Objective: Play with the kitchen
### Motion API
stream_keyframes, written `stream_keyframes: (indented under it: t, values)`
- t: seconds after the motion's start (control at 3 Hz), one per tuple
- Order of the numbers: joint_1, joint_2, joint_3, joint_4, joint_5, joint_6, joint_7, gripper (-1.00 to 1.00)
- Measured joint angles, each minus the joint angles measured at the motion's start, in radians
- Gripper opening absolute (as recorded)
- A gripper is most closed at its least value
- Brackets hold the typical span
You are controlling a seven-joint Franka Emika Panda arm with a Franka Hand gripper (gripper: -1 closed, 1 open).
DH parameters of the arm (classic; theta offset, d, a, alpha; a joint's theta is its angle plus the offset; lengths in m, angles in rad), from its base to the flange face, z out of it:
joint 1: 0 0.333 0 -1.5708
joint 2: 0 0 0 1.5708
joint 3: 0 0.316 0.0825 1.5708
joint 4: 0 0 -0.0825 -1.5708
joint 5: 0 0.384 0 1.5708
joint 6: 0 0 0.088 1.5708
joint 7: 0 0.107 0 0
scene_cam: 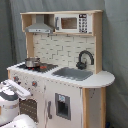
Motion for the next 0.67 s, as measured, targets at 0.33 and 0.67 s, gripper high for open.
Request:
stream_keyframes:
  t: [0.33,0.67]
  values:
    - [-0.052,0.0,-0.002,-0.041,0.0,0.078,-0.002,1.0]
    - [-0.111,0.001,-0.002,-0.041,0.0,0.161,-0.004,1.0]
